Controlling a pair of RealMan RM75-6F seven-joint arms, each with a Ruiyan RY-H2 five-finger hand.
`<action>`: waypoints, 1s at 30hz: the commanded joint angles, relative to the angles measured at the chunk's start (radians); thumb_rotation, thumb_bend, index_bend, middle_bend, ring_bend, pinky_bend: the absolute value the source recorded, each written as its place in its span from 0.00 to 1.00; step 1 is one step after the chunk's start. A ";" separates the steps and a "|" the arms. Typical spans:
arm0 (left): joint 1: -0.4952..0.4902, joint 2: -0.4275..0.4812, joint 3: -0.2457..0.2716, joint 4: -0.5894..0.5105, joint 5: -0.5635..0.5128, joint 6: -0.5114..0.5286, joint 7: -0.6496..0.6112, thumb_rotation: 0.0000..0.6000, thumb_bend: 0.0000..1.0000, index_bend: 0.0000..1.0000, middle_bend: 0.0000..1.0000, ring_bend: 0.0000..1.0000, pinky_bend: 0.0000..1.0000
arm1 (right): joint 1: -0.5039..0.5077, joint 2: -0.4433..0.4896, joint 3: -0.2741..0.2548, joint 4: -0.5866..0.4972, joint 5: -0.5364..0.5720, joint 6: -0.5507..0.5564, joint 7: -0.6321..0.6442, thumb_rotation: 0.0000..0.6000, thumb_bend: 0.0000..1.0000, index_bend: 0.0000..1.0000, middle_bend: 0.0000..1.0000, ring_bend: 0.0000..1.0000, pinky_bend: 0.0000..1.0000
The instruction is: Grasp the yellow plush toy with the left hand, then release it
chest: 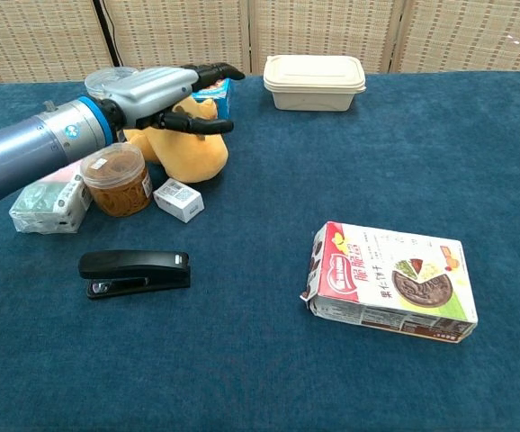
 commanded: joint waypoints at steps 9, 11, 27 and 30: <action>0.006 -0.052 0.030 0.023 0.023 -0.038 0.014 0.06 0.00 0.00 0.00 0.00 0.00 | -0.003 0.002 0.002 0.010 0.011 -0.006 0.010 1.00 0.00 0.00 0.00 0.00 0.00; 0.004 -0.055 0.027 0.032 0.018 -0.053 0.013 0.06 0.00 0.00 0.00 0.00 0.00 | -0.002 0.001 0.002 0.012 0.012 -0.010 0.010 1.00 0.00 0.00 0.00 0.00 0.00; -0.019 -0.048 -0.013 0.100 -0.037 -0.222 -0.021 0.06 0.00 0.00 0.00 0.00 0.00 | 0.011 -0.010 -0.001 0.022 0.022 -0.047 0.010 1.00 0.00 0.00 0.00 0.00 0.00; -0.026 -0.045 -0.023 0.108 -0.048 -0.232 -0.023 0.05 0.00 0.00 0.00 0.00 0.00 | 0.014 -0.012 -0.001 0.025 0.025 -0.054 0.011 1.00 0.00 0.00 0.00 0.00 0.00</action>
